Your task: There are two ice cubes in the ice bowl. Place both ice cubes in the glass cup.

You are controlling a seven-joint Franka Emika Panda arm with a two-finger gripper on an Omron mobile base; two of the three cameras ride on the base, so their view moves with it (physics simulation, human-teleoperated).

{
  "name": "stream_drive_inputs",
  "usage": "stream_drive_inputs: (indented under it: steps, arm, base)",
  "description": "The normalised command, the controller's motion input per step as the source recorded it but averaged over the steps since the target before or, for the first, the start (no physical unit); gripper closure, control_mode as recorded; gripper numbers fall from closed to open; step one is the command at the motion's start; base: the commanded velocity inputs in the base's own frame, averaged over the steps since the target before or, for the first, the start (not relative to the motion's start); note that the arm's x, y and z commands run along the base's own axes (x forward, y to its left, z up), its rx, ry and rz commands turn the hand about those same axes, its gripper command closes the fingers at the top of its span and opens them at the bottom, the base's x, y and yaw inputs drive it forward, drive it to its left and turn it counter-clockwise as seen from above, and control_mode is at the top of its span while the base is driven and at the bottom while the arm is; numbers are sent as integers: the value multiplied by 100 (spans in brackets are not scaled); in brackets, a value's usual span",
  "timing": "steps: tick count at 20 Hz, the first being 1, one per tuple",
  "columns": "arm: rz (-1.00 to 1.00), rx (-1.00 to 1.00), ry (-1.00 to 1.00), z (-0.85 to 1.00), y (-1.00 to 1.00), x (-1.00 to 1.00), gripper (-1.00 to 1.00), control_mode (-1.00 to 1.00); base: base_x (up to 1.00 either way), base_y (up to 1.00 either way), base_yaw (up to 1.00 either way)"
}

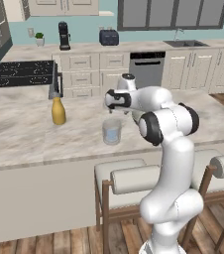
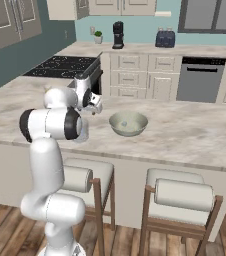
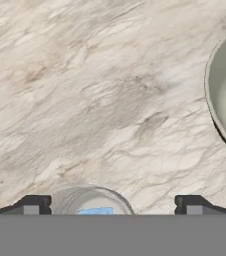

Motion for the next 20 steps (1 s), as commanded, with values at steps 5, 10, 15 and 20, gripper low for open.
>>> stream_drive_inputs:
  steps: [5,10,15,20]
  arm:
    - [-11,-1,2,-29,-100,14,-100,-100]
    - [-18,0,2,-26,-100,45,-100,-100]
    - [-17,0,1,-23,-82,28,-100,-100]
    - [-7,0,0,-8,-32,24,-100,-100]
  base:
    - [0,0,0]
    - [0,0,0]
    - [0,0,0]
    - [0,0,0]
